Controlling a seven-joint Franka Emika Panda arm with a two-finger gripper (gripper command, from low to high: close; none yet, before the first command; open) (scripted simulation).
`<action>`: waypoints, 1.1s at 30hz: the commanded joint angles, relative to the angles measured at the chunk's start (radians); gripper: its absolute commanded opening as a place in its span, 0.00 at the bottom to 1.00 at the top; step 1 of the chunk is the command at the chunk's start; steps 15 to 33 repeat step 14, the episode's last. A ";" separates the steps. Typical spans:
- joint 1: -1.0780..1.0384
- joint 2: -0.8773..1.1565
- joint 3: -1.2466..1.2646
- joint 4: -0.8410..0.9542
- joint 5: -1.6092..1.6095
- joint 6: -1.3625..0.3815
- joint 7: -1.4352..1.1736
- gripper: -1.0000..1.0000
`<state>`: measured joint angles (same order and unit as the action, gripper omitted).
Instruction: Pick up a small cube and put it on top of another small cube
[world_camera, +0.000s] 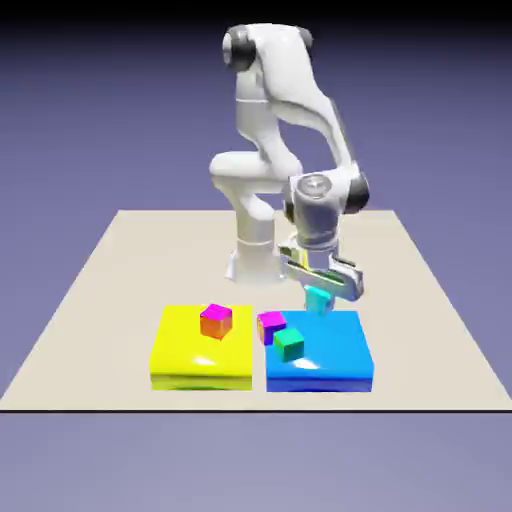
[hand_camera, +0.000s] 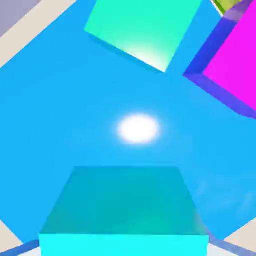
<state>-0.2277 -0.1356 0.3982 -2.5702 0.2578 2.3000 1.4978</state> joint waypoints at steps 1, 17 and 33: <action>-0.037 -0.014 -0.019 0.012 0.002 -0.038 -0.015 0.00; -0.106 0.046 -0.055 -0.004 0.058 -0.002 -0.048 1.00; -0.106 0.046 -0.055 -0.004 0.058 -0.002 -0.048 1.00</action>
